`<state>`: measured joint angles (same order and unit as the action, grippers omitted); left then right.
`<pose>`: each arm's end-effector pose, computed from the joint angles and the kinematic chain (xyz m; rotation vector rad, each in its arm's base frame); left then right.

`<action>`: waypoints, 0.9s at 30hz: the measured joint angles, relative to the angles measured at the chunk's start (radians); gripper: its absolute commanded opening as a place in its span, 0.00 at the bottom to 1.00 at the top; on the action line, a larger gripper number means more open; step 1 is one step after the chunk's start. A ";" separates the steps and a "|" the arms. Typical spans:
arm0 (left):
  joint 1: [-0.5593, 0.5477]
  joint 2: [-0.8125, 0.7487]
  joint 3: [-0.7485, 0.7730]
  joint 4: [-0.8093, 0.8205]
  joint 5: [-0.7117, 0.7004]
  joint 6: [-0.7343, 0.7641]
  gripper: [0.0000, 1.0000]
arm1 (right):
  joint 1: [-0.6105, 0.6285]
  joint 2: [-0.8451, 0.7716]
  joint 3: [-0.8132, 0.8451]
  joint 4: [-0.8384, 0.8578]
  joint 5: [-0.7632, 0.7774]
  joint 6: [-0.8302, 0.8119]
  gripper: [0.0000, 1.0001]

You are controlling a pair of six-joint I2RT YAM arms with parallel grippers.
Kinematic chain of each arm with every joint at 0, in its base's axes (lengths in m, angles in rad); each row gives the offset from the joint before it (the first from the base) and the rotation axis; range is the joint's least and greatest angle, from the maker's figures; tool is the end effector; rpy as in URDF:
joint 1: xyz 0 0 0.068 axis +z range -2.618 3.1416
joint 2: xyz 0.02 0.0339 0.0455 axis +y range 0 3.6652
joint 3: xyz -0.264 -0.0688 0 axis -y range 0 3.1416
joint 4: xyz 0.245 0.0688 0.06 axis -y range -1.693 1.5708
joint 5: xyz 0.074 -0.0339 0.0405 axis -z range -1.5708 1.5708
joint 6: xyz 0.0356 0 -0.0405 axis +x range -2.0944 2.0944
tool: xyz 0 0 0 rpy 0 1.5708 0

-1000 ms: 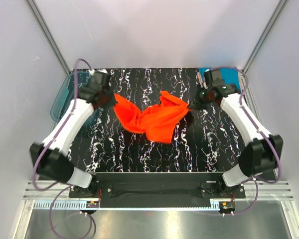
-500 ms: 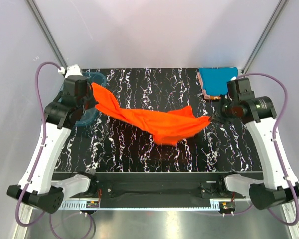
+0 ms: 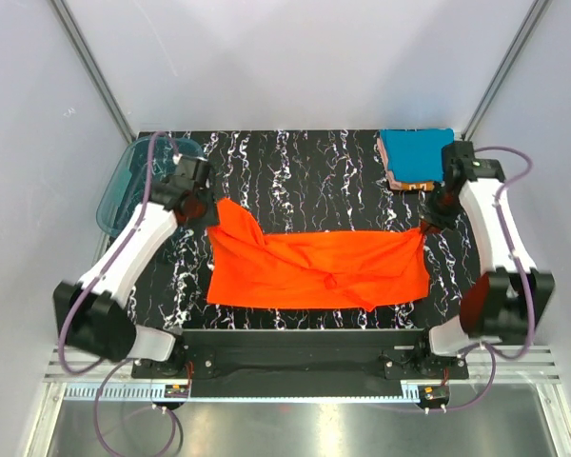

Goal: Fold and stack the t-shirts
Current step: Flatten the tshirt out

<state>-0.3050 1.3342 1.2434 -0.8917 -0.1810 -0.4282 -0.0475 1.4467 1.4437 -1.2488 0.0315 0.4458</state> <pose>0.2576 -0.0744 0.3170 -0.2251 2.5203 -0.0604 0.2665 -0.0138 0.3307 0.6960 2.7352 0.0462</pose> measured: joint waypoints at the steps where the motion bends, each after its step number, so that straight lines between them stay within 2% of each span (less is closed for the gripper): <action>1: 0.000 0.038 0.000 -0.002 0.011 -0.001 0.60 | -0.009 0.054 -0.008 0.027 0.000 -0.006 0.34; 2: 0.000 0.080 0.000 -0.004 0.021 0.005 0.67 | -0.015 0.104 -0.007 0.042 0.000 -0.011 0.42; 4: 0.000 0.130 -0.010 -0.011 0.028 0.003 0.75 | -0.023 0.201 0.004 0.073 -0.004 -0.031 0.50; 5: 0.000 0.132 -0.017 -0.018 0.027 0.001 0.77 | -0.026 0.235 0.010 0.083 -0.006 -0.036 0.54; 8: 0.000 0.089 -0.022 -0.041 0.024 0.003 0.75 | -0.024 0.287 0.009 0.108 -0.032 -0.048 0.55; 10: 0.000 0.044 -0.022 -0.040 0.028 0.005 0.73 | -0.011 0.267 -0.006 0.113 -0.051 -0.049 0.55; 13: 0.001 0.020 -0.022 -0.019 0.072 0.003 0.60 | 0.032 0.170 -0.108 0.143 -0.107 -0.047 0.45; 15: 0.001 0.056 -0.019 0.008 0.113 -0.003 0.54 | 0.054 0.087 -0.203 0.157 -0.160 -0.037 0.36; 18: -0.002 0.189 0.027 0.039 0.149 -0.002 0.51 | 0.069 -0.032 -0.350 0.153 -0.227 -0.024 0.27; 20: -0.006 0.341 0.128 0.040 0.148 0.001 0.52 | 0.069 -0.073 -0.405 0.147 -0.254 -0.018 0.27; 23: -0.015 0.569 0.329 0.037 0.116 0.002 0.52 | 0.069 -0.098 -0.428 0.145 -0.282 -0.011 0.26; 27: -0.025 0.760 0.484 0.041 0.048 0.002 0.53 | 0.069 -0.139 -0.427 0.143 -0.289 -0.006 0.27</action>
<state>-0.3302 2.0945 1.7279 -0.8509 -0.1326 -0.4263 0.0216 1.3079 1.0164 -1.1061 -0.2573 0.4397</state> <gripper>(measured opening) 0.526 0.265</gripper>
